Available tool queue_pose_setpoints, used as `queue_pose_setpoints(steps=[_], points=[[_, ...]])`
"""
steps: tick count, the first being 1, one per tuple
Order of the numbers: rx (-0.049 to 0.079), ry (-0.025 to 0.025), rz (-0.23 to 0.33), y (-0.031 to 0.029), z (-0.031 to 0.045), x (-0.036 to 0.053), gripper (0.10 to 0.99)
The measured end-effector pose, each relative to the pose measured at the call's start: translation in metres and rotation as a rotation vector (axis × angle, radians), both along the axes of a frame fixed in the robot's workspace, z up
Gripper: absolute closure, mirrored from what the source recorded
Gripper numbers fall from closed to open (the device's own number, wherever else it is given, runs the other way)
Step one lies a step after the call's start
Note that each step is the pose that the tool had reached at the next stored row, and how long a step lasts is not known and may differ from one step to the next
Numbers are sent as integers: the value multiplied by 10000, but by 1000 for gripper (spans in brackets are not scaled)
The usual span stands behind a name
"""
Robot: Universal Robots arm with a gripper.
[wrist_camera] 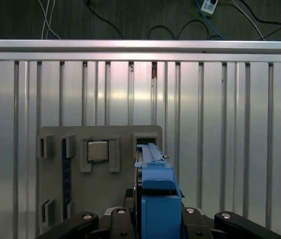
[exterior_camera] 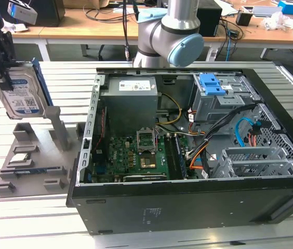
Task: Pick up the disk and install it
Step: 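Pick up the disk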
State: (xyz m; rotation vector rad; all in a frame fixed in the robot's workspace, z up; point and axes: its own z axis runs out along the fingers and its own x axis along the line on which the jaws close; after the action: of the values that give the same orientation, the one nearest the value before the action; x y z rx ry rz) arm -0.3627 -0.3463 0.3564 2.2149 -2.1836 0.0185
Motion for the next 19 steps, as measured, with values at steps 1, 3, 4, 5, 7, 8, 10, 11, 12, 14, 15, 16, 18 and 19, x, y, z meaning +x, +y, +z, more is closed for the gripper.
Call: queue_pose_setpoints(steps=[1, 3, 4, 5, 7, 8, 10, 11, 12, 14, 15, 16, 18, 19], points=[[1, -1, 0, 0, 10, 0, 725], [3, -1, 0, 0, 25, 0, 725], [5, -1, 0, 0, 31, 0, 725], [6, -1, 0, 0, 38, 0, 725], [10, -1, 0, 0, 61, 0, 725], [12, -1, 0, 0, 68, 0, 725], [15, -1, 0, 0, 83, 0, 725], [17, -1, 0, 0, 90, 0, 725], [19, -1, 0, 0, 105, 0, 725], [19, 0, 0, 0, 122, 0, 725], [21, 0, 0, 0, 148, 0, 725], [24, 0, 0, 0, 174, 0, 725], [30, 0, 0, 0, 218, 0, 725], [32, 0, 0, 0, 231, 0, 725]])
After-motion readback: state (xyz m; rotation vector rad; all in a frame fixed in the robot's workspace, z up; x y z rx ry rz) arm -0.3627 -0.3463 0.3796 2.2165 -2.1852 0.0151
